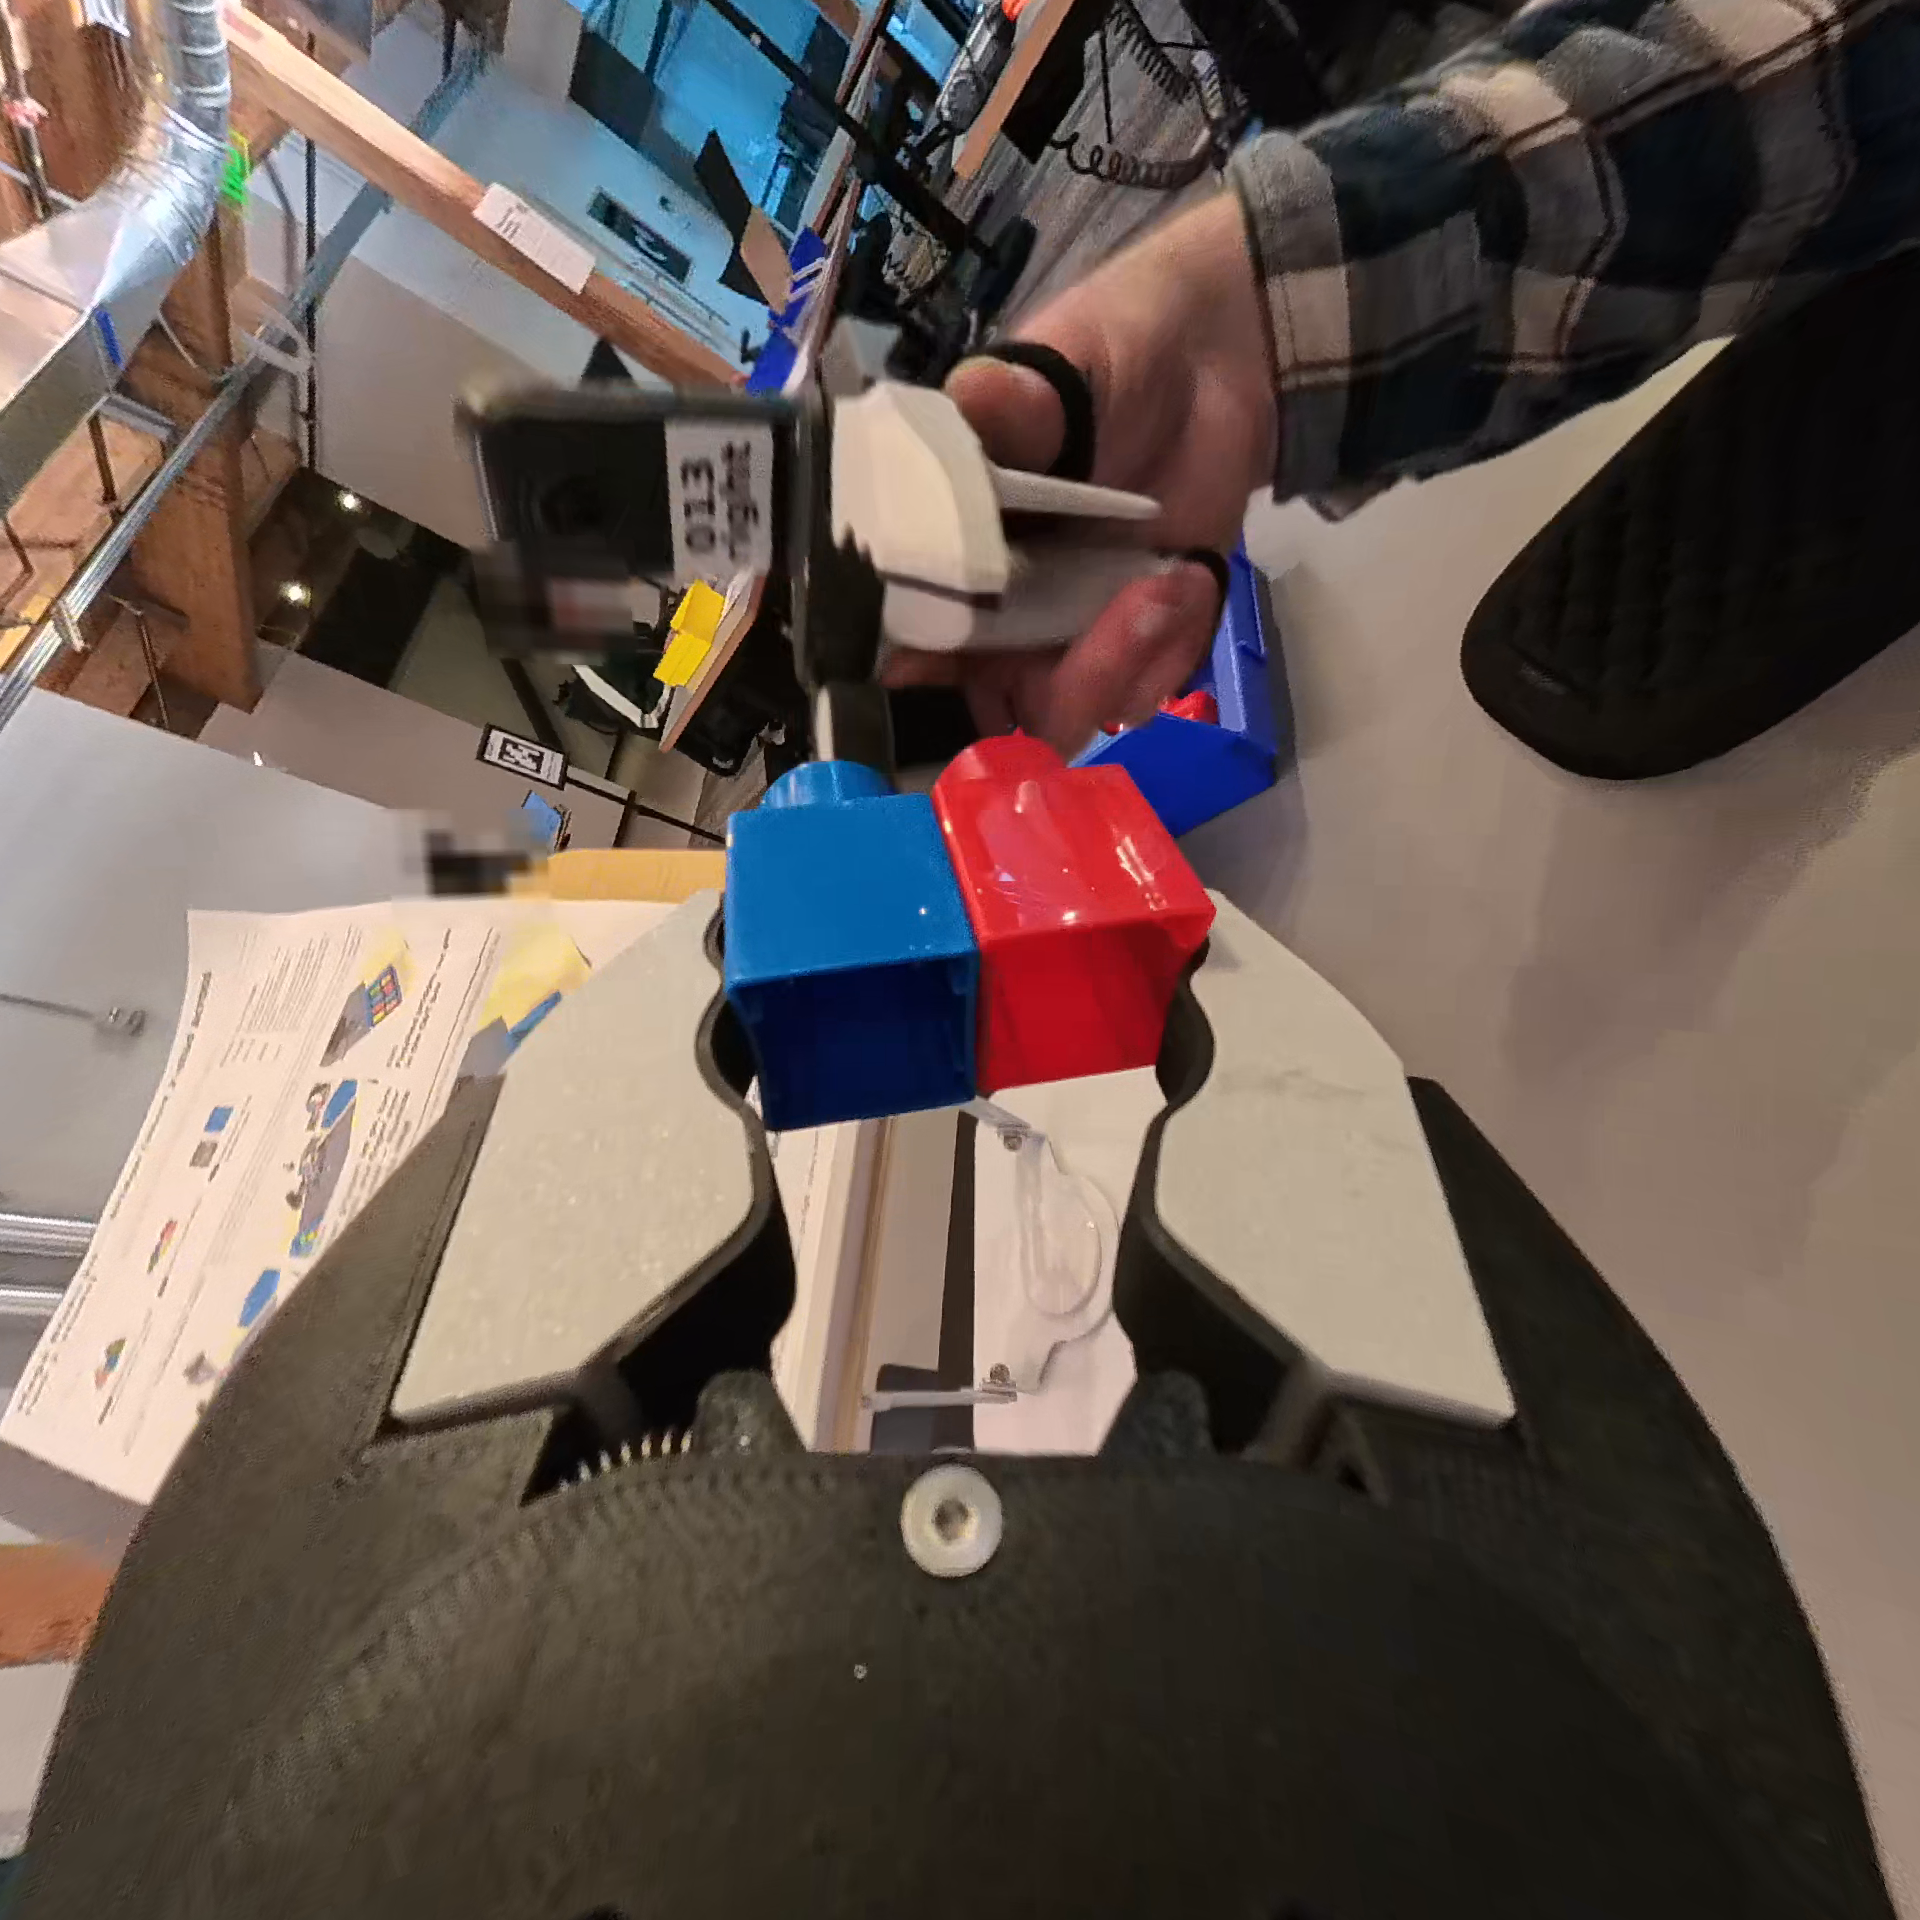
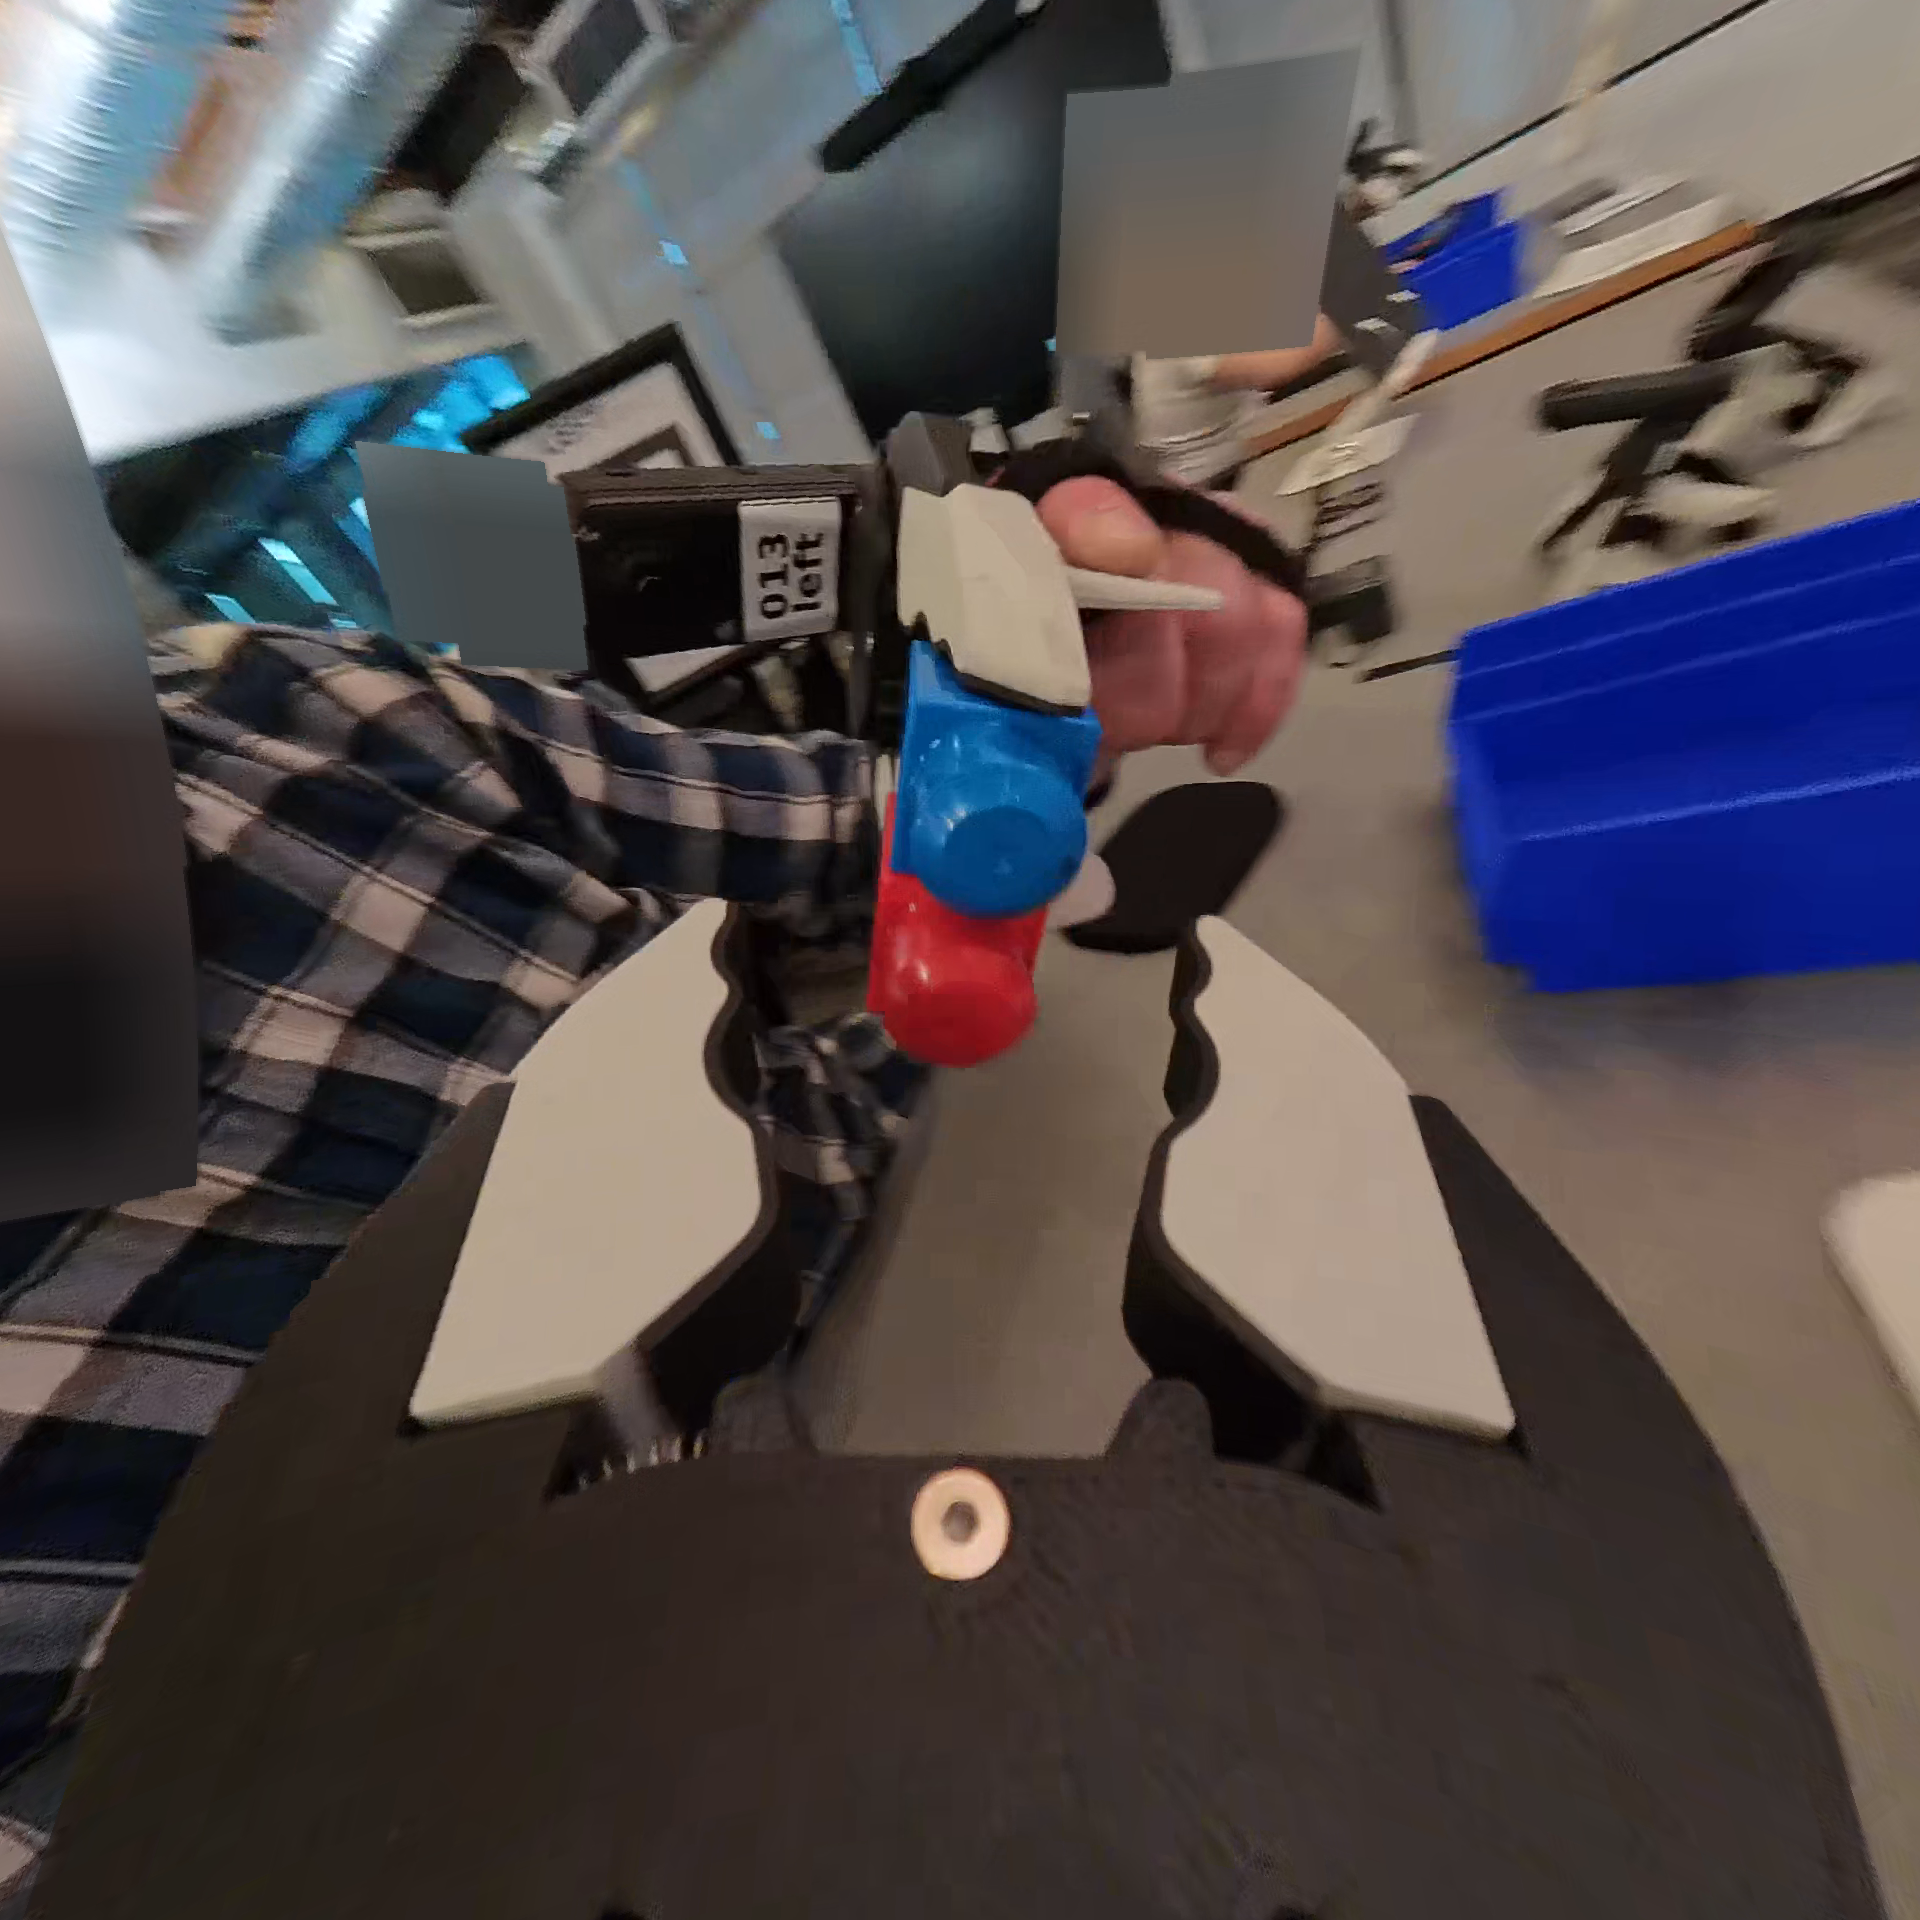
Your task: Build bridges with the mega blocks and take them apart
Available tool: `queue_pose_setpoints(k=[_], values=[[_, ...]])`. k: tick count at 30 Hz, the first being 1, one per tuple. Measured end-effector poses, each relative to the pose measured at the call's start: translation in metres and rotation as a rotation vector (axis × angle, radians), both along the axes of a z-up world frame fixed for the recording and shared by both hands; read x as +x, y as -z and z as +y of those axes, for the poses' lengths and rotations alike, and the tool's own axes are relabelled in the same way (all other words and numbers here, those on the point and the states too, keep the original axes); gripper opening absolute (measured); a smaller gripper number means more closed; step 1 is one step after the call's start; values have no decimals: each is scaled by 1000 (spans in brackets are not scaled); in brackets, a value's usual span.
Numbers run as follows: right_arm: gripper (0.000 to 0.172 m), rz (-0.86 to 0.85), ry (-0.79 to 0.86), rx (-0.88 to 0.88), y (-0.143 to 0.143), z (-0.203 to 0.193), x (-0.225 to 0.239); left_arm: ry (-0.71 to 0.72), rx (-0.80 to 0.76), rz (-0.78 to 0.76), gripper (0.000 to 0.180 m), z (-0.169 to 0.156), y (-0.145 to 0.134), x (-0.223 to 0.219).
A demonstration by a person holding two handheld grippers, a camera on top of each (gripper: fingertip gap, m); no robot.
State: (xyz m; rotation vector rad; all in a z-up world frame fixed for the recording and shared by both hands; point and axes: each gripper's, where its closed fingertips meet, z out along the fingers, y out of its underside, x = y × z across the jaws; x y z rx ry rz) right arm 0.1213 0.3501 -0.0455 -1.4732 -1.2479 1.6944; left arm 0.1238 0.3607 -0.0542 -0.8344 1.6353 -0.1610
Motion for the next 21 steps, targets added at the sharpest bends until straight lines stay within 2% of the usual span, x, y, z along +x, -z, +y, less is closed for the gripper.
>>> queue_pose_setpoints(k=[5,9,15,21], values=[[56,57,-122,-115,6,-16,-24,52,7,76,76,-10,10,10],[39,43,-163,-98,10,-23,-26,63,10,121,76,-13,18,13],[39,38,-149,-69,10,-22,-26,56,17,128,76,-11,18,13],[43,41,-212,-75,10,-33,-25,105,-27,164,76,-20,18,12]])
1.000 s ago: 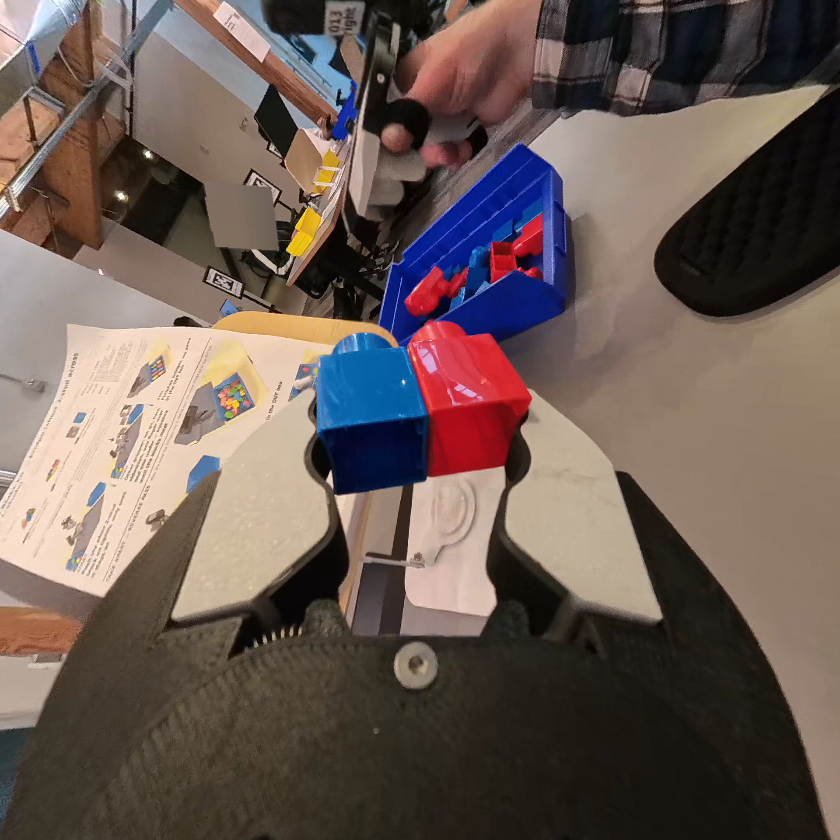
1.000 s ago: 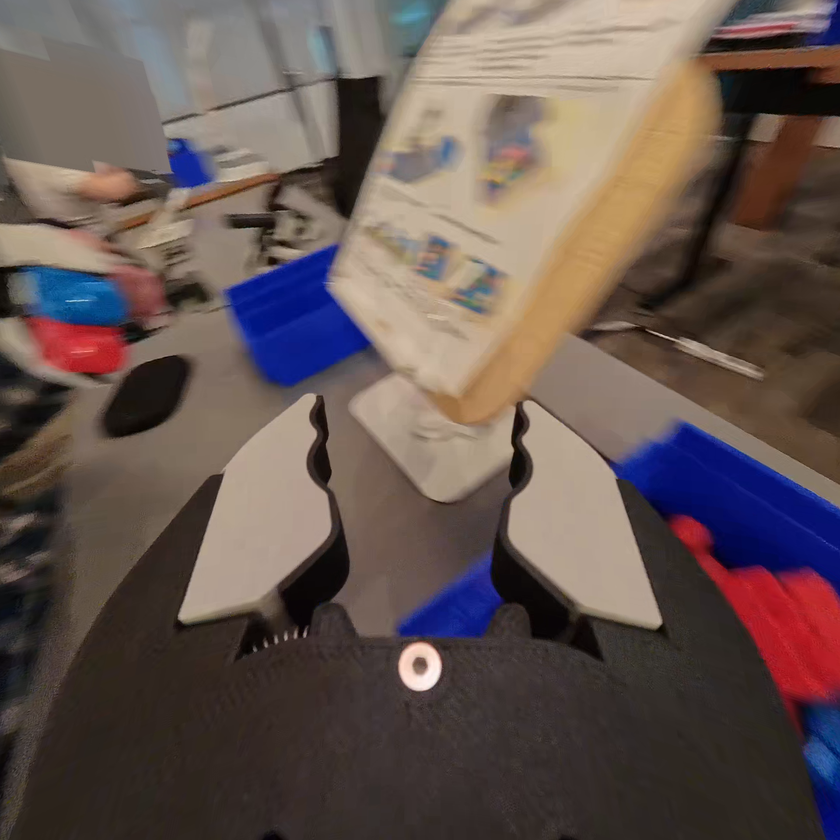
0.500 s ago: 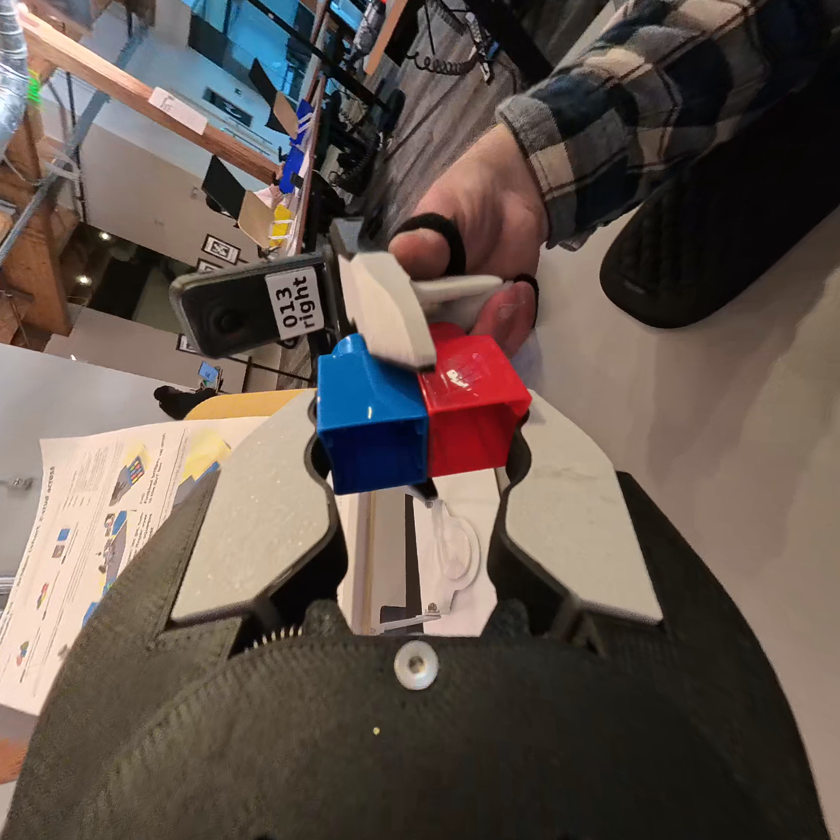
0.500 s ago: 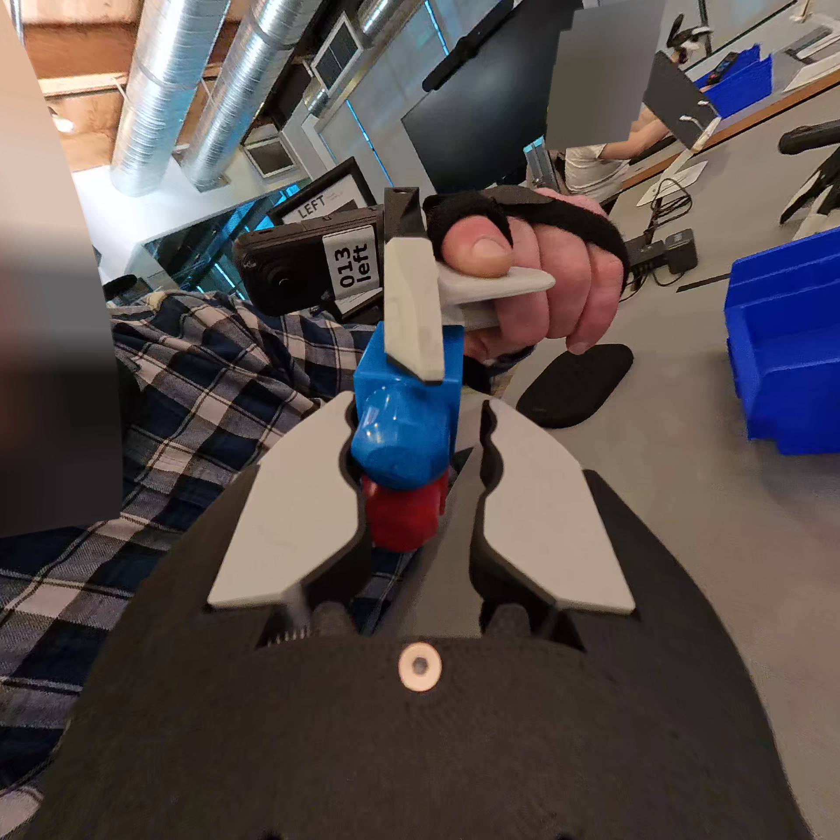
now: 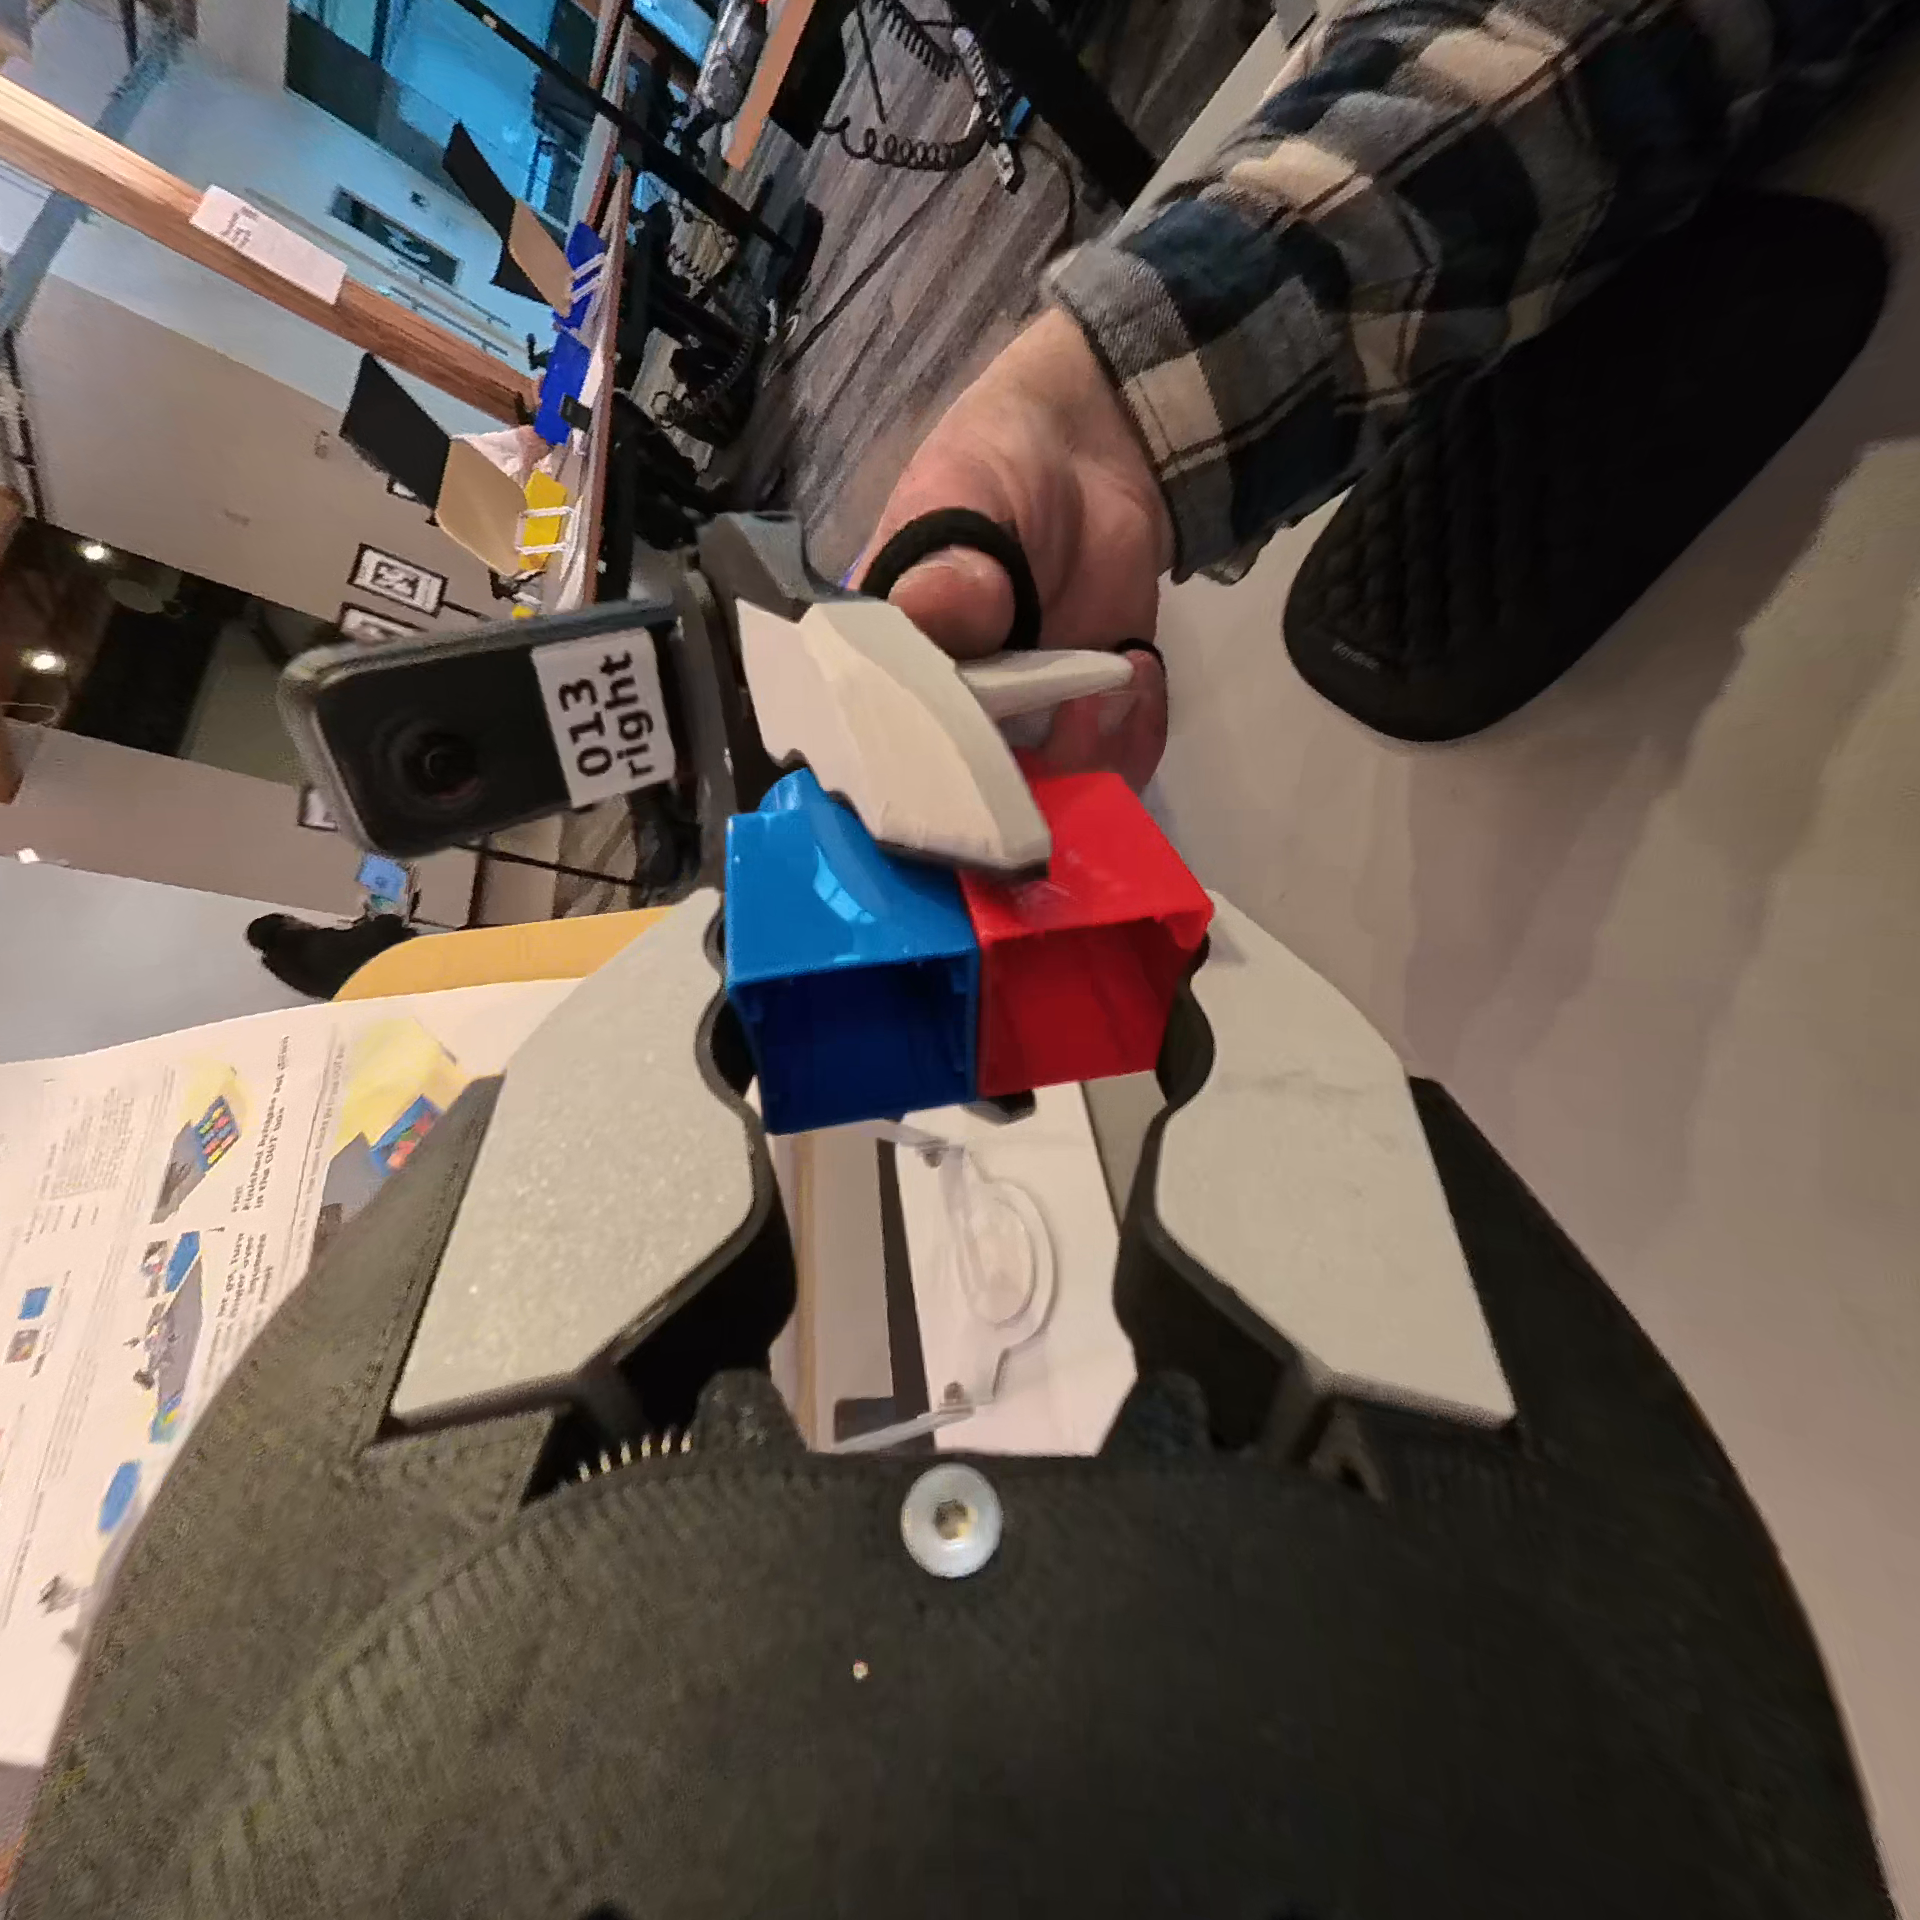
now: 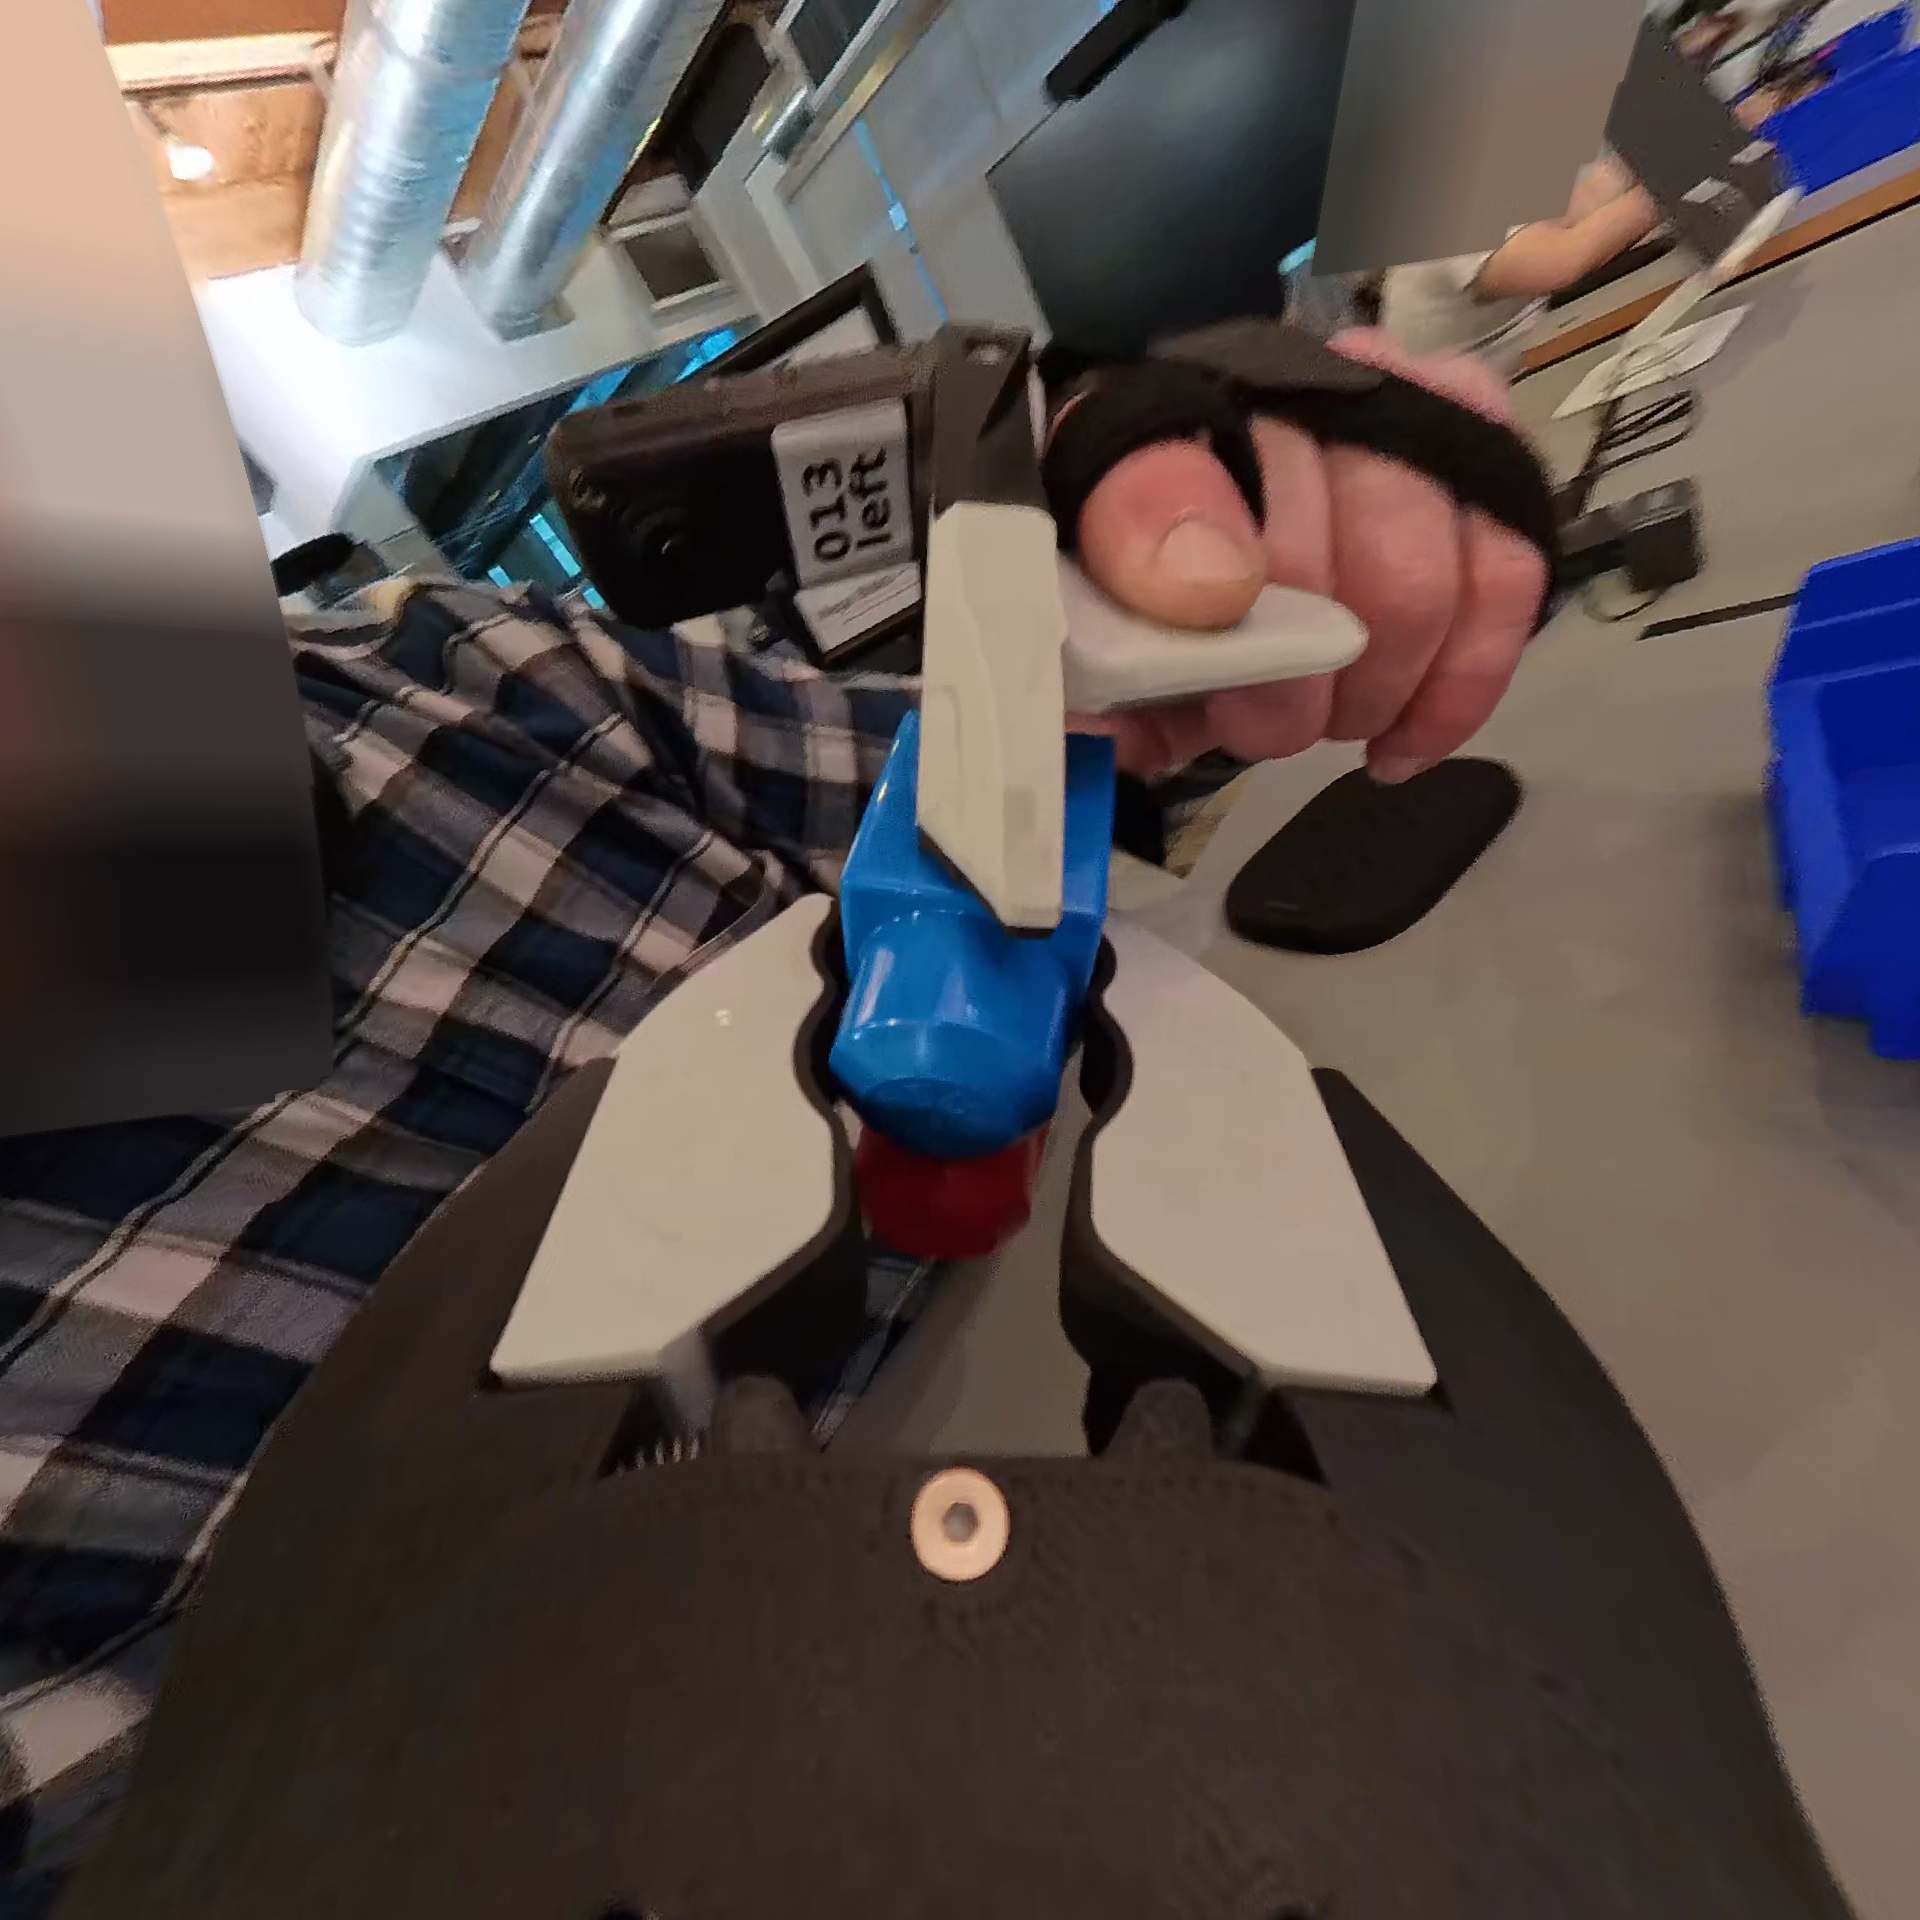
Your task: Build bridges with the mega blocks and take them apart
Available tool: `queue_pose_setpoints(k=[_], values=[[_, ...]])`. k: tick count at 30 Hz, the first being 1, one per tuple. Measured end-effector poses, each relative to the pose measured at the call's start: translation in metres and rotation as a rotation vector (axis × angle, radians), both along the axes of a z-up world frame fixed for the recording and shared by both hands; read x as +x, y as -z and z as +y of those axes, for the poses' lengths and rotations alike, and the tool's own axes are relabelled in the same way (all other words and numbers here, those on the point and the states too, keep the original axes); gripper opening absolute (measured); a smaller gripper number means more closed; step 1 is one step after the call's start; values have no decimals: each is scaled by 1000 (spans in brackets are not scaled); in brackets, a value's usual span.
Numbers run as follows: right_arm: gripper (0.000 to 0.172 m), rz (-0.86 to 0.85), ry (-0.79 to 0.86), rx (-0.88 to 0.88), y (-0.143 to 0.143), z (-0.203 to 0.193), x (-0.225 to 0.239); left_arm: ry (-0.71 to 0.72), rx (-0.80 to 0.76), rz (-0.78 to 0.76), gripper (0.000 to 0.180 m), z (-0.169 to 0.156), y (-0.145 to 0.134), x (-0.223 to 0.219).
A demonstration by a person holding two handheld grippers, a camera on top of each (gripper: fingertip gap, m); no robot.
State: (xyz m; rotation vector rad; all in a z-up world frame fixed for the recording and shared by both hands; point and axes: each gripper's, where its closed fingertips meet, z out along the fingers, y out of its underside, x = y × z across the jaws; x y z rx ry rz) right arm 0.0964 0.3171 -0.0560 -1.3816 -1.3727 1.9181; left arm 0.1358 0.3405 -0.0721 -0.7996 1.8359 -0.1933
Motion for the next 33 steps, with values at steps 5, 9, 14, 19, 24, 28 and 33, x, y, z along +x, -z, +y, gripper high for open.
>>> queue_pose_setpoints(k=[5,9,14,19,24,28,33], values=[[40,-34,-18,19,5,-5,-1,12,-10,52,76,-4,3,0],[40,-37,-4,52,6,-5,-4,14,-1,62,76,-4,3,-2],[40,-14,-18,41,4,-6,-6,14,4,70,77,-4,2,-5],[40,3,-17,58,2,-8,-6,25,11,72,78,-7,-1,-5],[40,15,-13,76,-1,-9,-5,28,28,64,78,-8,-5,-6],[40,22,-6,87,-4,-9,-4,27,34,48,77,-8,-8,-7],[40,24,30,104,-7,-3,0,22,30,10,82,-7,-15,-11]])
